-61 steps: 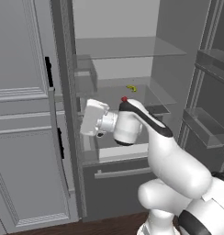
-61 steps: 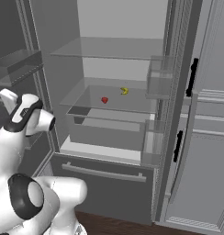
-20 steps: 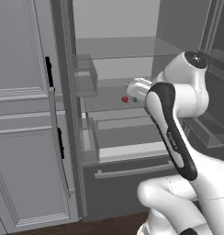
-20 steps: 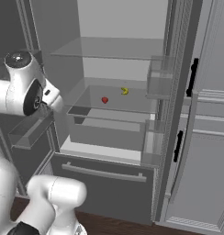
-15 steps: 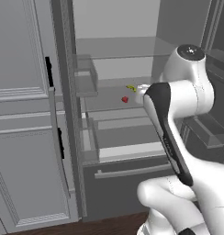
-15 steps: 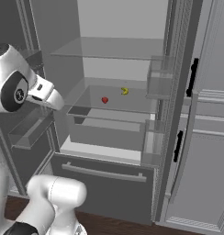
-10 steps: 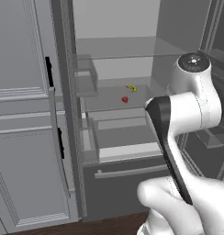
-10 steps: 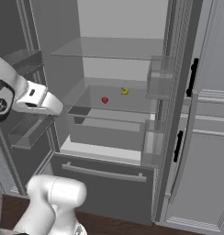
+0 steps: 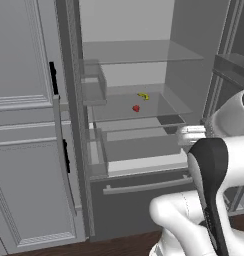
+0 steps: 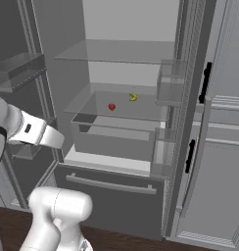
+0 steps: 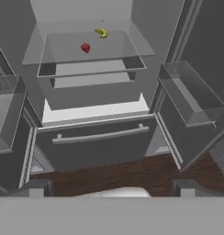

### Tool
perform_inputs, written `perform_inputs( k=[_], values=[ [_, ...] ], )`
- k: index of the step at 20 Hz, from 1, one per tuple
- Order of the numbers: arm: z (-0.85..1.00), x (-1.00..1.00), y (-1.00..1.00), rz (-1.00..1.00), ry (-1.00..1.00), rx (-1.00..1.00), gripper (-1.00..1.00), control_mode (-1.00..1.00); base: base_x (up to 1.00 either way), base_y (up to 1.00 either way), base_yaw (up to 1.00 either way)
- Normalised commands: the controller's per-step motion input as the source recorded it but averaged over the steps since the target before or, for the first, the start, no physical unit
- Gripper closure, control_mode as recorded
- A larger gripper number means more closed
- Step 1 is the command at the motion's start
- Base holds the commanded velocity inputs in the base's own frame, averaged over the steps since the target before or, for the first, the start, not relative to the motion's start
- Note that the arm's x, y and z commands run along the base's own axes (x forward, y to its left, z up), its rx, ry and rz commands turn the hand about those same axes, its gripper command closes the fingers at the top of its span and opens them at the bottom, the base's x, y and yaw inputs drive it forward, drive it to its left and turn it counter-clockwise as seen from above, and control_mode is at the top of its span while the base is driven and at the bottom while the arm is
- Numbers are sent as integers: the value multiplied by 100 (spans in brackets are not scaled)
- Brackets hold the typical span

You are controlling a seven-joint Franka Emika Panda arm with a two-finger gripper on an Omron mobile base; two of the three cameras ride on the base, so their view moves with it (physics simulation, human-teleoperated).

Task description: Take the strawberry from the fridge and place it on top of the pancake, located on the dining counter.

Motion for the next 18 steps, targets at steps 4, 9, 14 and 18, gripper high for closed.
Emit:
perform_inputs(
  k=[4,9,14,18],
  values=[
    [0,18,0,-2,-1,0,-100,-100,0,0,0],
    [0,18,1,0,0,6,-100,-100,0,0,0],
    [0,-3,2,12,-3,13,-100,-100,0,0,0],
    [0,-6,10,5,-8,0,-100,-100,0,0,0]
  ],
)
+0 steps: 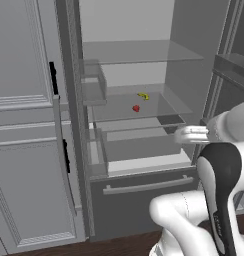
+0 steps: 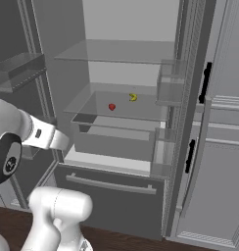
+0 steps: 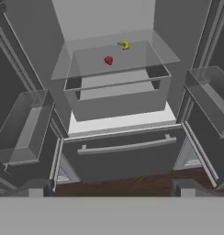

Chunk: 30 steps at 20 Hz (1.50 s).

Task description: Take the strawberry from the fridge and place it on top of the pancake, located on the dining counter.

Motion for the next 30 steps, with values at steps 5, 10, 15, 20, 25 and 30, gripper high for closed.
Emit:
perform_inputs(
  k=[5,10,15,20,25,30],
  values=[
    [0,-28,1,0,-5,0,-100,-100,0,0,0],
    [0,0,0,0,0,0,-100,100,31,2,0],
    [0,0,0,0,0,0,-100,100,87,3,0],
    [0,0,0,0,0,0,-100,100,99,0,0],
    [0,0,0,0,0,0,-100,100,80,3,0],
    [-6,71,0,0,11,0,-100,-100,0,0,0]
  ],
)
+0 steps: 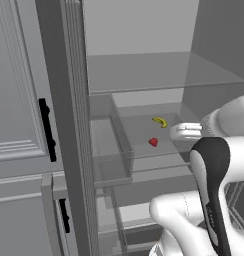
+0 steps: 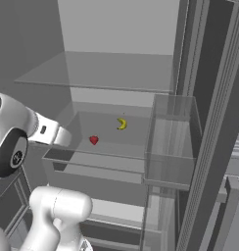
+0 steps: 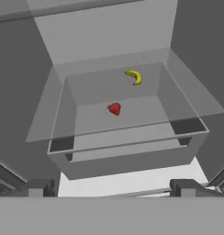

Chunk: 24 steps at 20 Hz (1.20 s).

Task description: Take the strawberry from the fridge and place it on top of the pancake, located on the dining counter.

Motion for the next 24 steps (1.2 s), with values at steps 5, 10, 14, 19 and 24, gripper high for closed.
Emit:
perform_inputs(
  k=[5,10,14,19,24],
  values=[
    [-24,40,0,4,15,0,-100,-100,0,0,0],
    [-44,12,0,11,5,-1,-100,-100,0,0,0],
    [-16,43,0,10,0,0,-100,-100,0,0,0],
    [-22,39,0,7,0,-1,-100,-100,0,0,0],
    [-40,40,0,0,1,-8,-100,-100,0,0,0]
  ],
)
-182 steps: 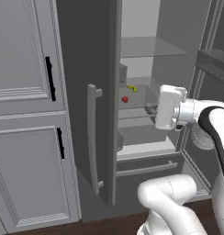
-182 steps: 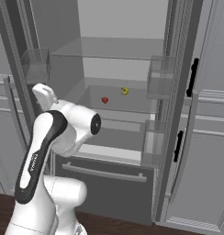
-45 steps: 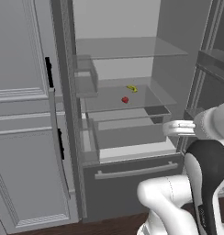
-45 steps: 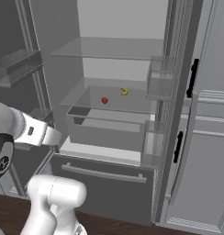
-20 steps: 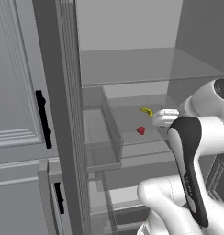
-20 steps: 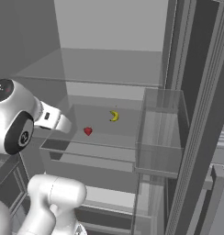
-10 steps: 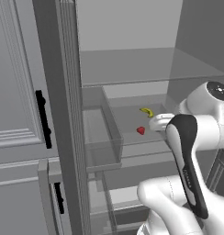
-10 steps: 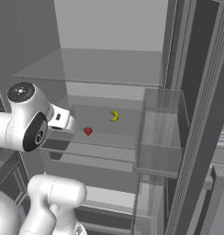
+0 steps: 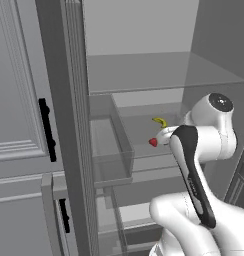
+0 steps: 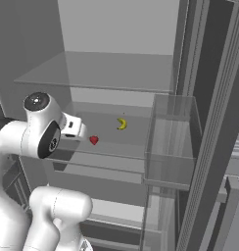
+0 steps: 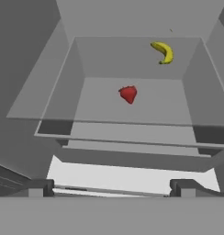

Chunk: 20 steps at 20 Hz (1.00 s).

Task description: Take the strawberry from the fridge and place it on top of the pancake, located on the dining counter.

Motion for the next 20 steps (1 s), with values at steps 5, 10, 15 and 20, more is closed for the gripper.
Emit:
perform_inputs(
  k=[5,10,15,20],
  values=[
    [-36,50,-2,0,1,-2,-100,-100,0,0,0],
    [-36,56,0,0,1,0,-100,-100,0,0,0],
    [-29,55,0,0,6,0,-100,-100,0,0,0],
    [-24,48,-9,0,6,0,-100,-100,0,0,0]
  ],
)
